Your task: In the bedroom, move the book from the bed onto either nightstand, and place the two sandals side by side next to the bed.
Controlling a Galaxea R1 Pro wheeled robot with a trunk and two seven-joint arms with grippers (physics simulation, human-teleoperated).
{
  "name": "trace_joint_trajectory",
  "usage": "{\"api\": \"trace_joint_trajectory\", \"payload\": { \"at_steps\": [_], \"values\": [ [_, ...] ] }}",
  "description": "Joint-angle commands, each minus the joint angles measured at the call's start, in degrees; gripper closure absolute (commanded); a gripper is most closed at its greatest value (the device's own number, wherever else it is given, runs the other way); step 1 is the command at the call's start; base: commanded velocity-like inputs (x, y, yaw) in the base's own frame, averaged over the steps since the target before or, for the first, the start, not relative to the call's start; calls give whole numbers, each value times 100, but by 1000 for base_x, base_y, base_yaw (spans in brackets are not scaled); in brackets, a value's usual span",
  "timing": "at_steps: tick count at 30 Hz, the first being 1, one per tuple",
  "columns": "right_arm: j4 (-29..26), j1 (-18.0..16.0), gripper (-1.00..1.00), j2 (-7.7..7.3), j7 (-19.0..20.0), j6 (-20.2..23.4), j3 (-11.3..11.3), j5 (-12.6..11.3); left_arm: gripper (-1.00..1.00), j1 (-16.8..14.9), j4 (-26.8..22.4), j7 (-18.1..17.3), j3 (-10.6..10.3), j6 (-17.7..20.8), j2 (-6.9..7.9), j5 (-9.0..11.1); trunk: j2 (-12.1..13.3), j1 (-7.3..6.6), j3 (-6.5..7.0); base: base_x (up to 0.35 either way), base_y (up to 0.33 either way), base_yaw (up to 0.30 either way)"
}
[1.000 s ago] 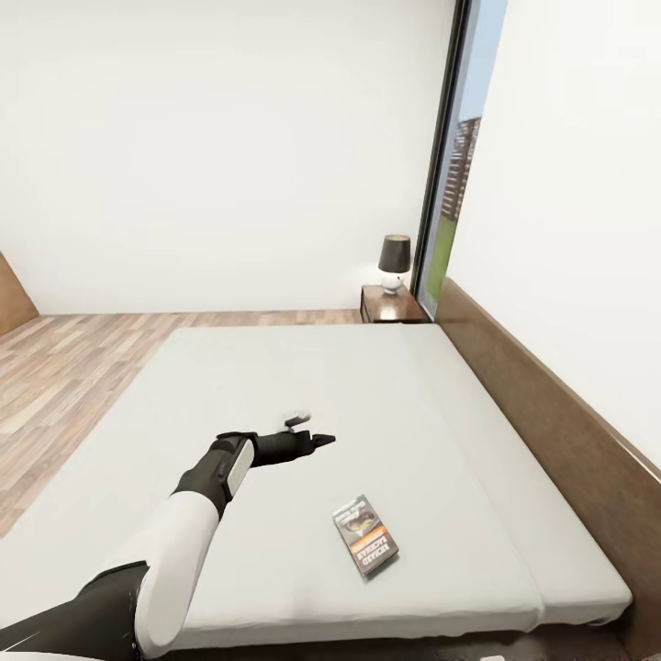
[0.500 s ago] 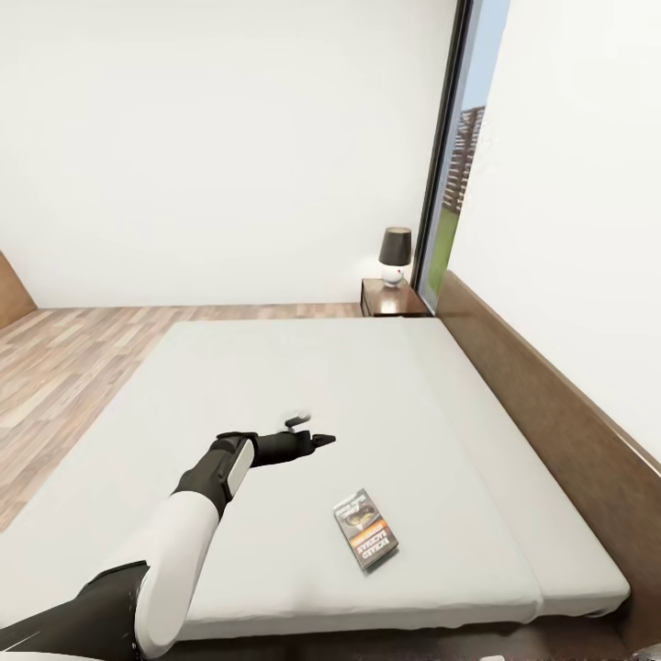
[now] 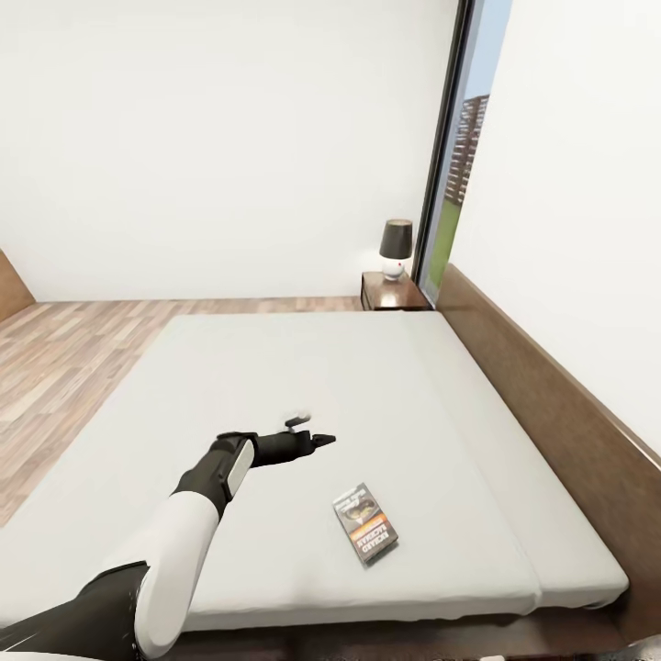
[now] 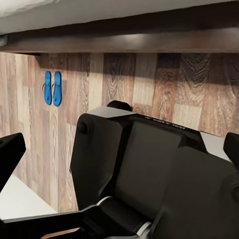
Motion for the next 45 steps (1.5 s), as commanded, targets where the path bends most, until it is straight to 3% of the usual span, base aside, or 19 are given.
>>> {"api": "trace_joint_trajectory", "payload": {
  "at_steps": [1, 45],
  "values": [
    [18, -9, -100, 2, 28, -22, 47, -47, -100, -5, -7, -40, 48, 37, -8, -55, -13, 3, -21, 0, 0, 0],
    [18, -9, -100, 11, -6, -22, 50, -38, -100, -1, -7, -66, 48, 37, -8, -55, -13, 3, -415, 0, 0, 0]
  ]
}}
